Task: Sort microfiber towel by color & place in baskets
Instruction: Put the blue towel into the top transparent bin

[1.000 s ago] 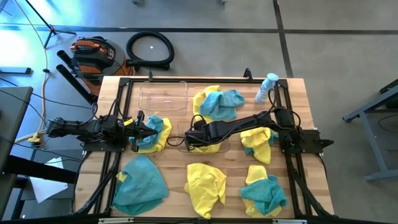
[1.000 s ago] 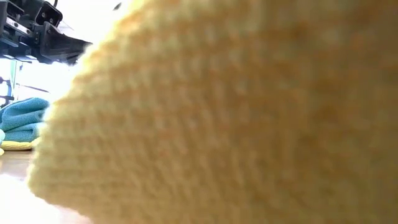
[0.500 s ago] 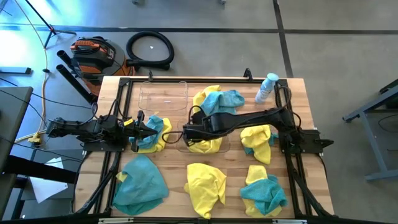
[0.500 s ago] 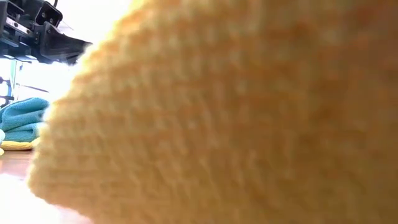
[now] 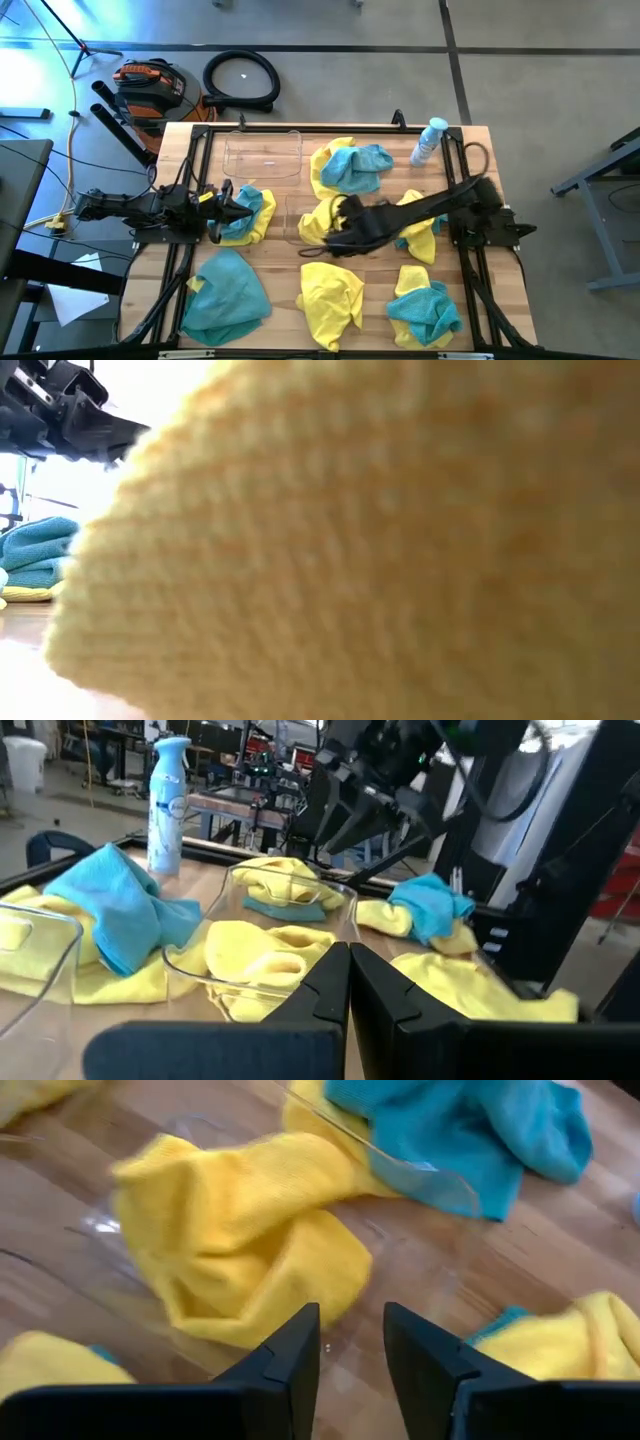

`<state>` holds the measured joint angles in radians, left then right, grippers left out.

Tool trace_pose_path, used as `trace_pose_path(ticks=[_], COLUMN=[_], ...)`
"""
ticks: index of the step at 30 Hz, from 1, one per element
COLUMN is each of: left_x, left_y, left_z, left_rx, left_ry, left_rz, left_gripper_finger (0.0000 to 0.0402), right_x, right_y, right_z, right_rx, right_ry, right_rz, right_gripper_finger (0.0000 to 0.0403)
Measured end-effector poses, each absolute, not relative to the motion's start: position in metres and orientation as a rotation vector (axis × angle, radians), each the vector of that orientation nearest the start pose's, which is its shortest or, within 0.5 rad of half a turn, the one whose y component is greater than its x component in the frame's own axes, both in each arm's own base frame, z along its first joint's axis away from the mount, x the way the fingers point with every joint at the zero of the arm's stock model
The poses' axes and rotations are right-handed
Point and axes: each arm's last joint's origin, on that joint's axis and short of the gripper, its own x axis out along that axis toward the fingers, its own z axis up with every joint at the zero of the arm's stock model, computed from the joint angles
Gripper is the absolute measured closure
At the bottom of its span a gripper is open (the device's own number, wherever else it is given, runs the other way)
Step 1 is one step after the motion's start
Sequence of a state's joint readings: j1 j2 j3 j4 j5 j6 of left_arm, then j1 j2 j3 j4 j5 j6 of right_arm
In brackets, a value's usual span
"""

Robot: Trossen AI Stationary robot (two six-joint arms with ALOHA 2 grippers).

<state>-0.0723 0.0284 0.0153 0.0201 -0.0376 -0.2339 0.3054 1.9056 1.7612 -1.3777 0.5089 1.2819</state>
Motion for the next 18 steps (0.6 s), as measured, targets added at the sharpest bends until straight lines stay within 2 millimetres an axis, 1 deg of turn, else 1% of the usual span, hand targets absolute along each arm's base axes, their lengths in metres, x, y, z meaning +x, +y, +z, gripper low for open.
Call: trace_pose_path(ticks=[2,5,10,14,18], left_x=[0.098,0.099,0.108,0.129,0.156], left_y=[-0.006,-0.004,-0.003,-0.006,-0.013], left_z=[0.172,0.184,0.210,0.235,0.266], left_rx=[-0.276,-0.356,-0.370,-0.403,-0.449], left_ry=[-0.006,-0.011,0.064,0.172,0.322], left_rz=[-0.018,0.045,0.152,0.273,0.413], left_gripper_finger=[0.0402,0.0401,0.0402,0.0402,0.0402], right_x=[0.329,0.295,0.241,0.204,0.178], right_y=[0.096,0.096,0.092,0.082,0.071], right_z=[0.282,0.285,0.282,0.279,0.278], right_rx=[0.481,0.532,0.582,0.631,0.616], right_ry=[0.989,0.896,0.809,0.760,0.717], right_rz=[-0.958,-0.929,-0.870,-0.874,-0.850], right_gripper_finger=[0.0310,0.0324,0.0341,0.0347,0.0348])
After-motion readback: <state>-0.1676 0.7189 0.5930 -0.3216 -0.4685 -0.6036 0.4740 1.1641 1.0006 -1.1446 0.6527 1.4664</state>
